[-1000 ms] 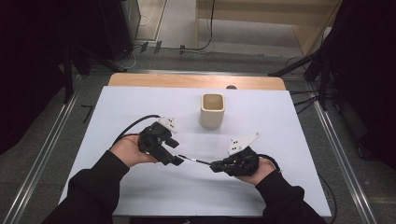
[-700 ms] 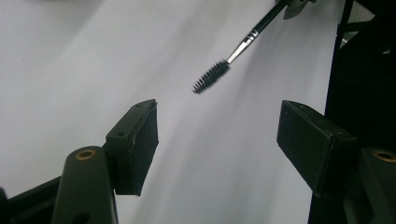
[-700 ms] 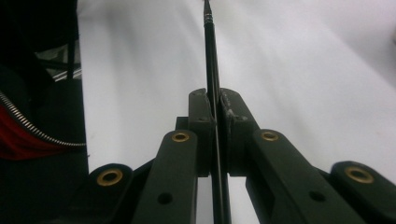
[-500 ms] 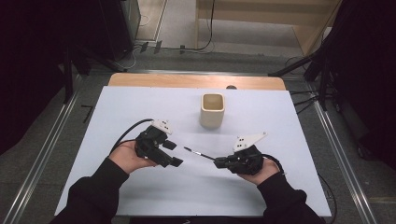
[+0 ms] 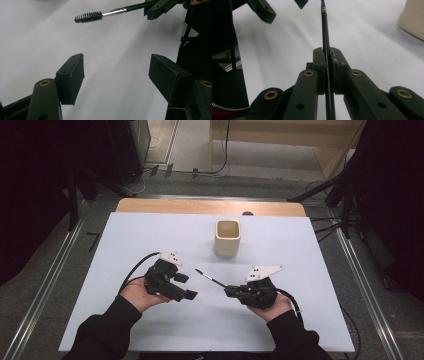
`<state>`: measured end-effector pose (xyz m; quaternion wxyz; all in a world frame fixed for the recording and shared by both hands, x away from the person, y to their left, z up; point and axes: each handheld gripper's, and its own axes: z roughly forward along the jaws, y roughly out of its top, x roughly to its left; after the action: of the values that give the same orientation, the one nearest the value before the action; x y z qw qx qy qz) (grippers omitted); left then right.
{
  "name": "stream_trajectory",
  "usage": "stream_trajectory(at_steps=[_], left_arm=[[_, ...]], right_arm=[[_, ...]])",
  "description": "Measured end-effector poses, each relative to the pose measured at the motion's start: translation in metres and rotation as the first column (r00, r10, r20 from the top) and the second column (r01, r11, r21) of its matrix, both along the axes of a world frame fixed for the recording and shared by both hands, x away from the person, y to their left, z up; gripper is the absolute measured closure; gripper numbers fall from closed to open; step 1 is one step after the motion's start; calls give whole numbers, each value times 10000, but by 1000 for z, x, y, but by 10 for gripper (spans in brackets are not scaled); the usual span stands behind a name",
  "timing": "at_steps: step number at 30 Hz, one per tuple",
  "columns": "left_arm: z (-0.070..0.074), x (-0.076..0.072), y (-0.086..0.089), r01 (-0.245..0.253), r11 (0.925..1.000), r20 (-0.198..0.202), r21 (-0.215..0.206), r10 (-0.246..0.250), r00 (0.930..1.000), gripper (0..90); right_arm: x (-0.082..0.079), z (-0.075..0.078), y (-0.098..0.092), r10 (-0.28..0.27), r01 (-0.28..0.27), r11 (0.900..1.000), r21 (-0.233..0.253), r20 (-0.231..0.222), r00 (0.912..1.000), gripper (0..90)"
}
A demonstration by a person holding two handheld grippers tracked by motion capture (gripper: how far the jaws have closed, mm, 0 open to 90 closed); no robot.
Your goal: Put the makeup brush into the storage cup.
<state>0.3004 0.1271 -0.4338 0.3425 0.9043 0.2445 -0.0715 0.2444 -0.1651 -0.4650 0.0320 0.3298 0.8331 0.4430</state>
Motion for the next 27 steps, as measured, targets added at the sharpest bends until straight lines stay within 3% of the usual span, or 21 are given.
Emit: stream_trajectory(at_steps=[11, 16, 19, 27], left_arm=[[-2, -7, 1, -533, 9968, 294, -591, 551, 9980, 297], [-4, -6, 0, -643, 9961, -49, -612, 641, 9979, 292], [-4, -6, 1, -758, 9940, -90, -790, 754, 9971, 294], [-1, -7, 4, -1096, 9855, -99, -1298, 1092, 9940, 298]], right_arm=[[-4, -4, 18, -613, 600, 9976, 355, 382, 9974, 858], [-9, -8, 28, -809, 797, 9965, 257, 504, 9954, 858], [-10, -9, 30, -1034, 1019, 9940, 409, 381, 9939, 858], [-18, -6, 38, -1800, 1740, 9806, 904, 636, 9816, 858]])
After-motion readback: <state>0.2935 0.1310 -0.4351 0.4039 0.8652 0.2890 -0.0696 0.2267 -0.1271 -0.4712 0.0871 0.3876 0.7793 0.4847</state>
